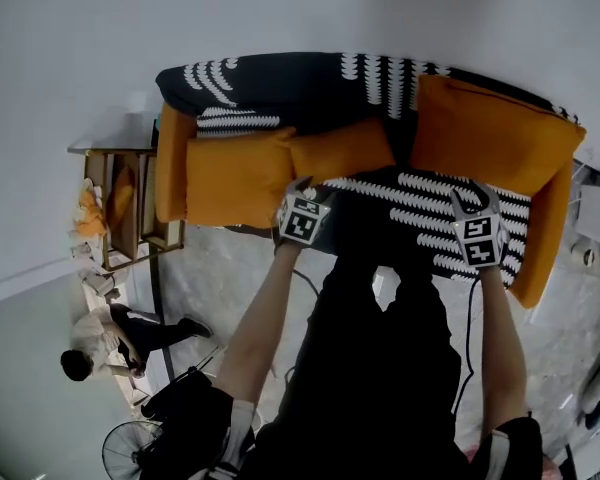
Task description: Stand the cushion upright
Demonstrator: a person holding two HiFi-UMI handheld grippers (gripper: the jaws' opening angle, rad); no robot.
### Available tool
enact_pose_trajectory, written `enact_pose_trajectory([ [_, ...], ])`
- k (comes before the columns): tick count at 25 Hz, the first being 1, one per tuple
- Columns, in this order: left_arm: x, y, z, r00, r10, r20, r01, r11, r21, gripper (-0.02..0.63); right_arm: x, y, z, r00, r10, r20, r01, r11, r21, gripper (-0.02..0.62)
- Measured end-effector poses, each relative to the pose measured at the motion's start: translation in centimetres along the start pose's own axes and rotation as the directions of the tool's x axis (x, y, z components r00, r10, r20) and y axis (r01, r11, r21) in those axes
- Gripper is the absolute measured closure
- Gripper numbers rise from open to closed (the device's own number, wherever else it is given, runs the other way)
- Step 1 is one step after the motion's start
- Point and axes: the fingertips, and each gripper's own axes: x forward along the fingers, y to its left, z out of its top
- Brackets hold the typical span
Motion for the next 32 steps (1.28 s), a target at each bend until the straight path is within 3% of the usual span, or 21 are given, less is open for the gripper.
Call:
enact_pose_trajectory([
  [8, 2.9, 8.8, -3.9, 0.997, -0.061, -0.039, 0.059, 0.997, -0.040, 0.341, 7.8, 6.8, 2.9, 0.997, 0.029, -0.078, -0.027, 0.999, 0.025, 0.420],
  [18, 9.5, 15.7, -6.3, 0.984, -0.144, -0.103, 0.150, 0.987, 0.053, 0.320, 18.0, 12.0, 4.8, 0.983, 0.087, -0.164, -0.098, 0.993, -0.060, 0.410],
  [24, 13.7, 17.1, -7.1, 0.971, -0.211, -0.115, 0.223, 0.969, 0.104, 0.302, 23.8, 13.9, 4.5, 0.972, 0.131, -0.195, -0.148, 0.986, -0.073, 0.376],
  [32, 20.0, 18.2, -6.5, 0.947, -0.300, -0.113, 0.318, 0.924, 0.211, 0.259, 31.1, 15.2, 1.9, 0.947, 0.196, -0.254, -0.216, 0.975, -0.056, 0.333],
])
